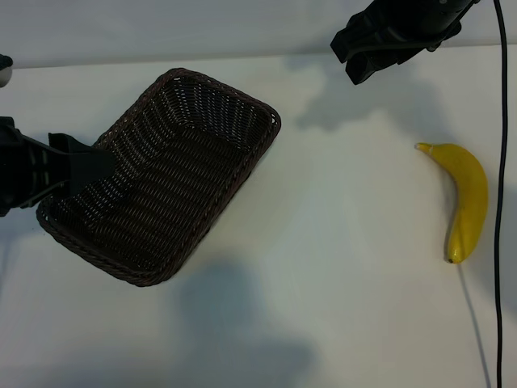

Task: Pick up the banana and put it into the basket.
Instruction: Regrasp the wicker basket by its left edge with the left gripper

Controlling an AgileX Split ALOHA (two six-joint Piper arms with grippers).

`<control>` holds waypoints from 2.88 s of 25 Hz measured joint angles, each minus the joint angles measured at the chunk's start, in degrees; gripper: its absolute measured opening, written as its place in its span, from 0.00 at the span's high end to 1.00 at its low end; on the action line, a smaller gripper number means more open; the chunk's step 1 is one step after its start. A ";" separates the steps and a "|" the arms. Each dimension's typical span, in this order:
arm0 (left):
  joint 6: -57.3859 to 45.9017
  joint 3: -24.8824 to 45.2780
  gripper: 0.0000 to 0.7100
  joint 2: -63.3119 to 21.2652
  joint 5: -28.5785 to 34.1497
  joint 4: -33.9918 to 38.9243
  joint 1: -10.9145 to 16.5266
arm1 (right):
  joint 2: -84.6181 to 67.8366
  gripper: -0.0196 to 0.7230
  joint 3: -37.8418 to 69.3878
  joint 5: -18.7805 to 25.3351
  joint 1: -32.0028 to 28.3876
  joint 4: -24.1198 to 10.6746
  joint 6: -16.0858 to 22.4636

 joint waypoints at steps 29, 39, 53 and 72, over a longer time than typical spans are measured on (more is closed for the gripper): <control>-44.10 14.59 0.16 -0.06 -20.03 10.26 0.00 | 0.00 0.22 0.00 0.00 0.00 0.06 -0.31; -46.61 14.66 0.16 0.29 -14.14 10.26 0.00 | 0.00 0.22 0.00 0.00 0.00 0.01 -0.31; -51.33 10.67 0.16 -7.96 -3.40 17.44 0.00 | 0.00 0.28 0.00 0.00 0.00 0.17 -0.37; -61.66 14.27 0.18 -5.49 -5.26 27.52 0.00 | 0.00 0.28 0.00 0.00 0.00 1.64 -0.42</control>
